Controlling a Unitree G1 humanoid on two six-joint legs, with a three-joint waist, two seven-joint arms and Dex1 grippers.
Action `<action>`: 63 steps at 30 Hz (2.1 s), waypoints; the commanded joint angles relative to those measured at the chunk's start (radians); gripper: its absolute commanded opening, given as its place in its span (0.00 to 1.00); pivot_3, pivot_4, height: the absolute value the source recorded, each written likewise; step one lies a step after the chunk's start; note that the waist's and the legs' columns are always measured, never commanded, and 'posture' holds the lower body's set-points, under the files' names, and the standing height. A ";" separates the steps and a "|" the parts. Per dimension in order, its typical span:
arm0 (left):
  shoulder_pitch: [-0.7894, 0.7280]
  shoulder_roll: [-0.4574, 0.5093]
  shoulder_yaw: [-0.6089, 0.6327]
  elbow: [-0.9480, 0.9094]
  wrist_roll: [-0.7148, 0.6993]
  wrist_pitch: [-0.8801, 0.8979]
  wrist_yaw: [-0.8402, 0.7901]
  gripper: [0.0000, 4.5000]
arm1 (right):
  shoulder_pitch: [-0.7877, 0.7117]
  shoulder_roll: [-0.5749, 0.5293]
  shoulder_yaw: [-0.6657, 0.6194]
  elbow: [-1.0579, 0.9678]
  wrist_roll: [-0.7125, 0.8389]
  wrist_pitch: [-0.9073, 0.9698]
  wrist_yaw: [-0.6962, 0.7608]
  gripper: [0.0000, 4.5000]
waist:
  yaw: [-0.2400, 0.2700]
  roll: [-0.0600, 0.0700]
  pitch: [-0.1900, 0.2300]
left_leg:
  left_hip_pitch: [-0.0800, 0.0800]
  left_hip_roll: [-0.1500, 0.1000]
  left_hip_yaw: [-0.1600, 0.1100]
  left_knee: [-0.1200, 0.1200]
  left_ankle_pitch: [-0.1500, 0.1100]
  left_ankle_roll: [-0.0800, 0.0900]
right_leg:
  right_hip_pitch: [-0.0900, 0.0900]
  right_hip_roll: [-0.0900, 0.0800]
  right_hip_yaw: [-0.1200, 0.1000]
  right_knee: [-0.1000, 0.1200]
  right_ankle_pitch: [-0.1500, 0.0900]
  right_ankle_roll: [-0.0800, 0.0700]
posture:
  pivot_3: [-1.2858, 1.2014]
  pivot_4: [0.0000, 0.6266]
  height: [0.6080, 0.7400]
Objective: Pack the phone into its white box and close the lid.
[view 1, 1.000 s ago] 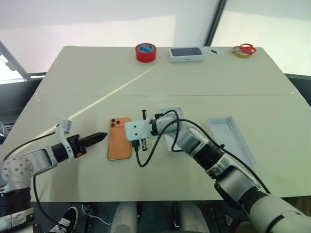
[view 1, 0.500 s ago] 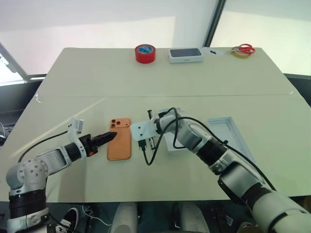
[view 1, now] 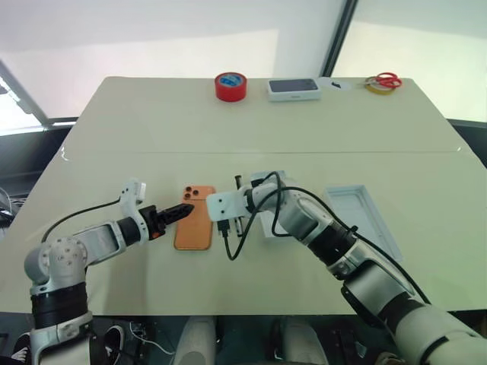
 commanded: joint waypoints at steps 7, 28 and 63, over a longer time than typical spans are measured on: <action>-0.098 -0.139 0.041 0.046 -0.024 0.214 0.081 0.77 | 0.003 0.032 0.010 -0.008 0.005 -0.021 -0.013 0.01 | -0.005 0.000 -0.001 | 0.000 0.000 0.000 0.000 0.000 0.000 | 0.000 0.000 0.000 0.001 0.000 0.000 | 0.52 0.24 1.00; -0.040 -0.103 0.195 0.107 -0.078 0.225 0.014 0.30 | -0.008 0.028 0.006 0.010 -0.002 -0.047 -0.034 0.00 | -0.025 -0.003 0.001 | -0.001 0.001 0.000 -0.003 0.000 -0.002 | -0.005 0.000 0.003 0.001 0.000 0.000 | 0.52 0.24 1.00; -0.041 -0.123 0.190 0.082 -0.227 0.076 -0.020 0.00 | 0.442 -0.521 -0.340 -0.423 0.498 -0.256 0.351 0.64 | -0.003 -0.015 0.008 | -0.007 0.002 0.006 -0.010 0.001 -0.004 | -0.012 0.000 0.007 -0.003 0.001 -0.001 | 0.52 0.24 1.00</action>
